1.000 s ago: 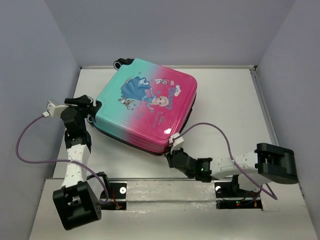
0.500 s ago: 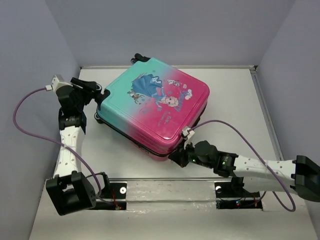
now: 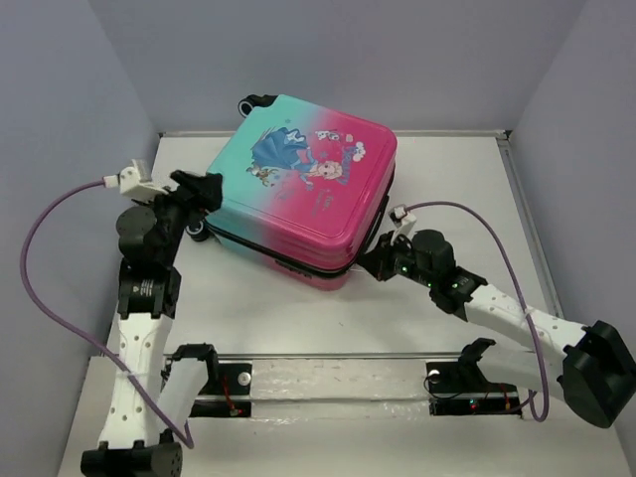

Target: Pack the luggage

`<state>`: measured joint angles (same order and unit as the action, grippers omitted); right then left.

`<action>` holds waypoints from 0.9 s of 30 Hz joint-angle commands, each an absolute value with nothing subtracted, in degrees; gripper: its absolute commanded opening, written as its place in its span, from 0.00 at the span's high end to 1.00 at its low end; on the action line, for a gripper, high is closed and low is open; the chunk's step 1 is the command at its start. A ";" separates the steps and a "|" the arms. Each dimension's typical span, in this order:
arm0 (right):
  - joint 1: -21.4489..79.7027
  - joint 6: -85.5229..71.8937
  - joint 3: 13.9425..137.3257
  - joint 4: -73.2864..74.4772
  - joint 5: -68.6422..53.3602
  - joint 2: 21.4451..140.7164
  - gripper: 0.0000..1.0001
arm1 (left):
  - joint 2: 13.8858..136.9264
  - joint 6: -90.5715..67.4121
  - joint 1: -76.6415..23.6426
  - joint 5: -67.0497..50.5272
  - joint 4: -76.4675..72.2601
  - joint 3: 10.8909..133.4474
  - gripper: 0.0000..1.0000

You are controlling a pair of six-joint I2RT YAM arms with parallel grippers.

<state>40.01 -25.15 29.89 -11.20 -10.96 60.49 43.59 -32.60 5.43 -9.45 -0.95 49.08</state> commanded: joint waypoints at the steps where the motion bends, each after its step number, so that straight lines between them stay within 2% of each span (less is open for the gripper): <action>1: 37.18 -22.93 32.26 -17.58 -11.34 60.29 0.93 | 38.15 -23.73 -9.90 -15.62 3.94 44.59 0.09; 2: 37.18 -23.29 31.04 -17.67 -11.51 60.29 0.93 | 37.01 -23.73 -16.28 -16.08 4.91 42.99 0.12; 6: 37.18 -25.57 27.26 -19.95 -14.85 58.98 0.93 | 36.74 -26.88 -28.88 -17.06 6.15 35.17 0.16; 7: 37.18 -26.19 25.16 -20.21 -15.38 58.28 0.93 | 37.00 -28.98 -35.27 -15.48 4.76 32.20 0.16; 10: 37.18 -24.62 23.47 -19.69 -16.35 58.53 0.93 | 38.67 -31.72 -43.74 -9.35 1.95 29.02 0.16; 12: 37.18 -23.73 23.38 -20.47 -16.96 58.80 0.86 | 40.42 -32.08 -44.73 -8.09 0.62 28.39 0.16; 13: 37.18 -22.77 23.38 -20.74 -16.01 58.71 0.68 | 40.95 -31.82 -44.74 -8.43 -1.21 28.21 0.16; 16: 37.18 -20.23 22.50 -25.12 -16.34 60.29 0.46 | 43.24 -31.47 -45.00 -8.79 -2.98 28.21 0.16; 21: 37.18 -20.65 21.18 -39.25 -25.57 69.76 0.41 | 46.49 -30.94 -45.09 -7.21 -4.57 28.30 0.16; 27: 37.18 -20.83 21.27 -45.26 -27.07 75.50 0.41 | 48.60 -32.17 -45.09 -4.48 -9.57 27.69 0.18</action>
<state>37.10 -21.89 21.54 -34.20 -23.49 74.08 47.51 -31.57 -44.69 -6.98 -2.52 27.33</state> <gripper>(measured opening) 0.592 0.827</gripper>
